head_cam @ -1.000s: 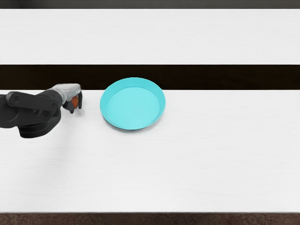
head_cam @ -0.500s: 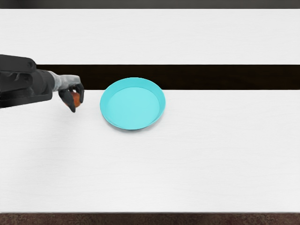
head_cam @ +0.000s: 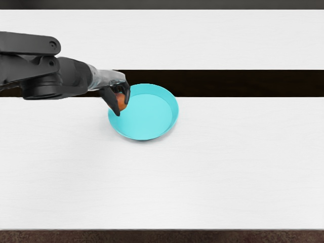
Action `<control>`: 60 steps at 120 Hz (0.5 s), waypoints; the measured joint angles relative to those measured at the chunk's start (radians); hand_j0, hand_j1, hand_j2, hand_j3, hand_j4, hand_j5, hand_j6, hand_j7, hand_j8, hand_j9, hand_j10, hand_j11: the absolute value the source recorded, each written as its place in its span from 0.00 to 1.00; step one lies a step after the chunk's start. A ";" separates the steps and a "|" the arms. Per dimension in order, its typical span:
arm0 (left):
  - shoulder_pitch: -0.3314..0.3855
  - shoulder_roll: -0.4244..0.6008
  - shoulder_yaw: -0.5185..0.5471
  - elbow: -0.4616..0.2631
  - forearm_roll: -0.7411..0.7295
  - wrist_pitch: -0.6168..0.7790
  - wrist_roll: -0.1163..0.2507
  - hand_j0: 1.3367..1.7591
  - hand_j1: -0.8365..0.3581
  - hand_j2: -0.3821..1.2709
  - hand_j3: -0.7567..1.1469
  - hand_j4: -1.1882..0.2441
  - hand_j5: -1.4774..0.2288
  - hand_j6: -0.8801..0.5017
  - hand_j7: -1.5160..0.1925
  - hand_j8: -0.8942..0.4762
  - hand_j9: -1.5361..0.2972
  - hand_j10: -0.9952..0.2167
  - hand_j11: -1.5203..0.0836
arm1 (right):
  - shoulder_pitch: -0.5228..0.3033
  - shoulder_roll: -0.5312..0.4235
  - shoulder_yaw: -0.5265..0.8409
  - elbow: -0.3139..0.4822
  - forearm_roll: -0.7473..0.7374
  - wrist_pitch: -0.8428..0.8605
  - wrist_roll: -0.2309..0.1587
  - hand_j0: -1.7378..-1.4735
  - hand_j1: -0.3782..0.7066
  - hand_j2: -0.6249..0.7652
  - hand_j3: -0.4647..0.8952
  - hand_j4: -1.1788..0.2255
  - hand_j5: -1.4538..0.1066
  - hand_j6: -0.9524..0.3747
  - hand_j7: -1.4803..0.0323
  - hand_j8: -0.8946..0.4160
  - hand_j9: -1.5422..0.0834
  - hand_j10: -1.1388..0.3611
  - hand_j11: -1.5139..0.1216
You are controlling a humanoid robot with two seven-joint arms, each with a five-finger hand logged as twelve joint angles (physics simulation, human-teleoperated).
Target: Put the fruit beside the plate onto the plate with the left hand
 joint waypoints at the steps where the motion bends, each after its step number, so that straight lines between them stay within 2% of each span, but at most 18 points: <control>1: 0.001 -0.009 -0.002 0.002 0.000 0.000 0.000 0.71 0.30 0.47 0.40 0.27 0.11 0.47 0.18 0.48 0.18 0.34 0.19 | 0.000 0.000 0.000 0.000 0.000 0.000 0.000 0.30 0.06 0.45 0.34 0.82 0.91 0.70 0.96 0.66 0.93 0.74 0.91; 29: 0.050 -0.123 -0.063 0.070 0.001 0.002 0.000 0.71 0.29 0.48 0.40 0.28 0.09 0.48 0.17 0.49 0.18 0.35 0.19 | 0.000 0.000 0.000 0.000 0.000 0.000 0.000 0.30 0.06 0.45 0.34 0.82 0.91 0.70 0.96 0.66 0.93 0.74 0.91; 60: 0.094 -0.164 -0.090 0.146 0.023 0.009 -0.020 0.71 0.28 0.50 0.40 0.27 0.11 0.47 0.18 0.49 0.18 0.35 0.19 | 0.000 0.000 0.000 0.000 0.000 0.000 0.000 0.30 0.06 0.45 0.34 0.82 0.91 0.70 0.96 0.66 0.93 0.74 0.91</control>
